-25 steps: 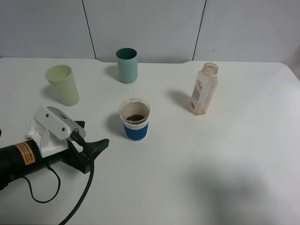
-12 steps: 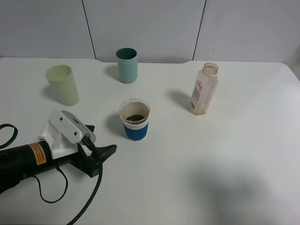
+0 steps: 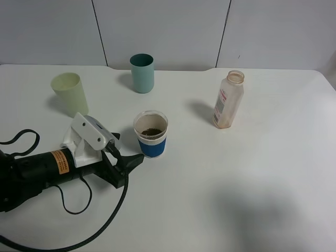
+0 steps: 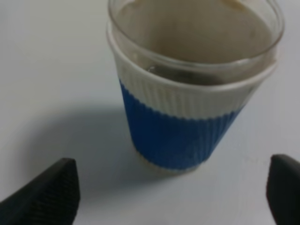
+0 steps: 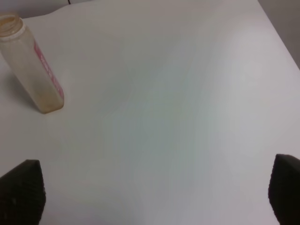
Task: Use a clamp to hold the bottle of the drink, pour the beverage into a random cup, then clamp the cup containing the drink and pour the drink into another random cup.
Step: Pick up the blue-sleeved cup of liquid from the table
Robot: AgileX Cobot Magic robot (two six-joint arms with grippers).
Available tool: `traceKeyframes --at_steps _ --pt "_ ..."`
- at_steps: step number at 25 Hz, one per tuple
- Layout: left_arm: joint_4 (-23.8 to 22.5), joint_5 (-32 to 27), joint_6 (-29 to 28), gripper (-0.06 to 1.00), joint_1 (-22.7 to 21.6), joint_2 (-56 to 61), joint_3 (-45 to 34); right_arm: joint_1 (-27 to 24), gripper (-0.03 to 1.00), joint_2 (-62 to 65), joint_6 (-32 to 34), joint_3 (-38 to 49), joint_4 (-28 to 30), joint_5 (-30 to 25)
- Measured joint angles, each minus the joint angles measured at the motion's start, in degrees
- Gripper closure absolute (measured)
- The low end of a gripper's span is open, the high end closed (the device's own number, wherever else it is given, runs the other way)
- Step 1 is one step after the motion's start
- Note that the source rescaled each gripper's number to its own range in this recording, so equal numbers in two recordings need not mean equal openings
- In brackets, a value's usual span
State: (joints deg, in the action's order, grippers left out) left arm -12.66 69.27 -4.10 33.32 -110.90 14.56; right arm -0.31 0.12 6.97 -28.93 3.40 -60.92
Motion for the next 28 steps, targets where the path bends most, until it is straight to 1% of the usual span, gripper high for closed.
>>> traceKeyframes --at_steps 11,20,28 --pt "-1.6 0.0 -0.1 0.34 0.0 -0.9 2.9 0.0 -0.03 0.0 0.0 0.0 0.0 0.0" --pt "-5.4 0.1 -0.8 0.34 0.0 -4.4 6.2 0.0 -0.03 0.0 0.0 0.0 0.0 0.0" --pt "-5.8 0.1 -1.2 0.34 0.0 -5.2 8.2 0.0 -0.03 0.0 0.0 0.0 0.0 0.0"
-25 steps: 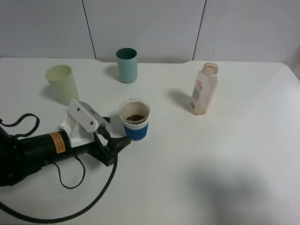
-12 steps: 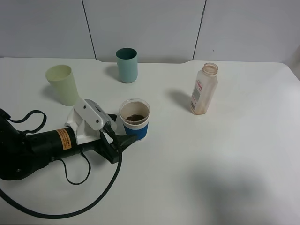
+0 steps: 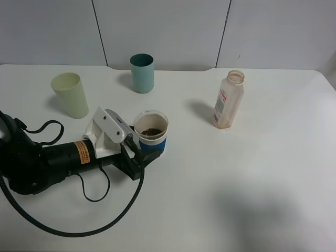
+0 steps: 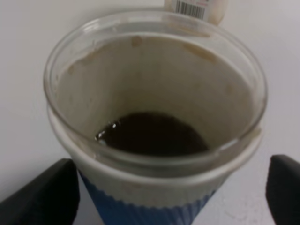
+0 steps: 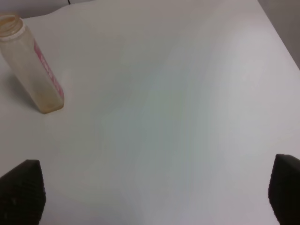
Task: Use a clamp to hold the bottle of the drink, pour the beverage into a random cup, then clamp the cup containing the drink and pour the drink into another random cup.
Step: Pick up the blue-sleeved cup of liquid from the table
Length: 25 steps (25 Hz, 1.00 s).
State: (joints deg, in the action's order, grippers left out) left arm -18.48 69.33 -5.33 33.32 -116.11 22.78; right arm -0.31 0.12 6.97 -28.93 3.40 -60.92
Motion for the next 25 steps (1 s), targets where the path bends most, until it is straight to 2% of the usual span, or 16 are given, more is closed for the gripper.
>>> traceKeyframes --at_steps 25 --pt "-2.0 0.0 -1.3 0.34 0.0 -7.2 7.3 0.0 -0.03 0.0 0.0 0.0 0.0 0.0"
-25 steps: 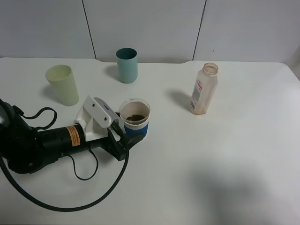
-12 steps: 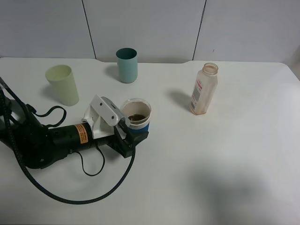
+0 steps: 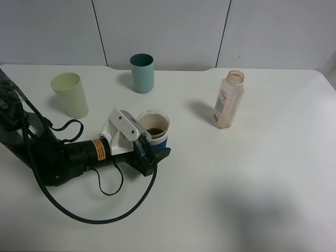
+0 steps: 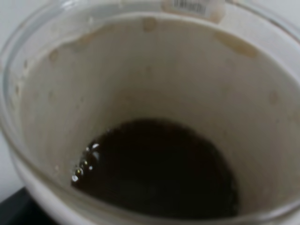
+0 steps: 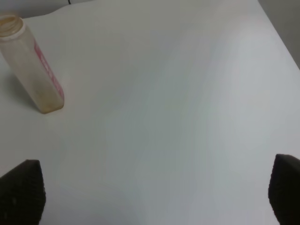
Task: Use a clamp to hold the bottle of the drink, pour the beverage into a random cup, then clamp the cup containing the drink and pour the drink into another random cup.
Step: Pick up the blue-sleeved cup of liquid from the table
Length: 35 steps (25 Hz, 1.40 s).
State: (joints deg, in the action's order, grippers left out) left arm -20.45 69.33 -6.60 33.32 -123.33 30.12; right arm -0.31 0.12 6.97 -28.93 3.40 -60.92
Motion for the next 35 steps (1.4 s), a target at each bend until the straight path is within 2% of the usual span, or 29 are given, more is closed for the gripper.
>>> traceKeyframes --at_steps 10,19,20,21,24,25,35 --pt "-0.7 0.0 -0.4 0.34 0.0 -2.0 4.6 0.0 -0.03 0.0 0.0 0.0 0.0 0.0" --pt "-1.3 -0.1 -0.5 0.35 0.0 -3.1 5.0 0.0 -0.03 0.0 0.0 0.0 0.0 0.0" --pt "-1.4 -0.1 -0.5 0.38 0.0 -3.1 5.0 0.0 -0.03 0.0 0.0 0.0 0.0 0.0" --pt "-1.4 -0.1 -0.5 0.46 0.0 -3.1 5.0 0.0 -0.03 0.0 0.0 0.0 0.0 0.0" --pt "-1.4 -0.1 -0.6 0.9 0.0 -3.1 5.0 0.0 -0.03 0.0 0.0 0.0 0.0 0.0" --pt "-1.4 -0.1 -0.6 0.94 0.0 -3.1 5.0 0.0 -0.03 0.0 0.0 0.0 0.0 0.0" --pt "-1.4 0.0 -0.4 0.94 0.0 -3.0 5.0 0.0 -0.03 0.0 0.0 0.0 0.0 0.0"
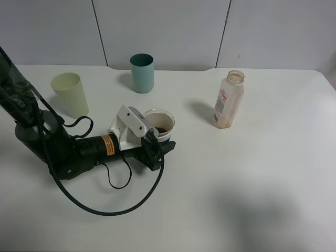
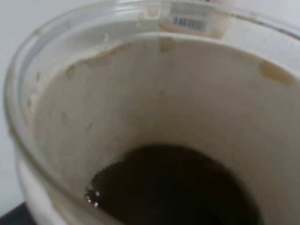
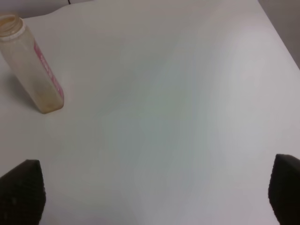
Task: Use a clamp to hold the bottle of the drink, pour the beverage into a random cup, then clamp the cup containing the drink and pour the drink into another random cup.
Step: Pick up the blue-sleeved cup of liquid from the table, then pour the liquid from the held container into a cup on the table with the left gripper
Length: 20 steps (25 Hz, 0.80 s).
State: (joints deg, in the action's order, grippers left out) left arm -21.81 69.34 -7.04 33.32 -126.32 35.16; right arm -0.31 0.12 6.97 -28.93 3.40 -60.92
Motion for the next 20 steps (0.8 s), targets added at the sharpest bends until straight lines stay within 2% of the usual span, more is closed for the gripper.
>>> traceKeyframes --at_steps 11,20 --pt "0.9 -0.5 -4.0 0.94 -0.1 4.7 -0.8 0.0 -0.03 0.0 0.0 0.0 0.0 0.0" --pt "8.8 -0.5 -4.1 0.94 -0.4 10.7 -8.8 0.0 -0.03 0.0 0.0 0.0 0.0 0.0"
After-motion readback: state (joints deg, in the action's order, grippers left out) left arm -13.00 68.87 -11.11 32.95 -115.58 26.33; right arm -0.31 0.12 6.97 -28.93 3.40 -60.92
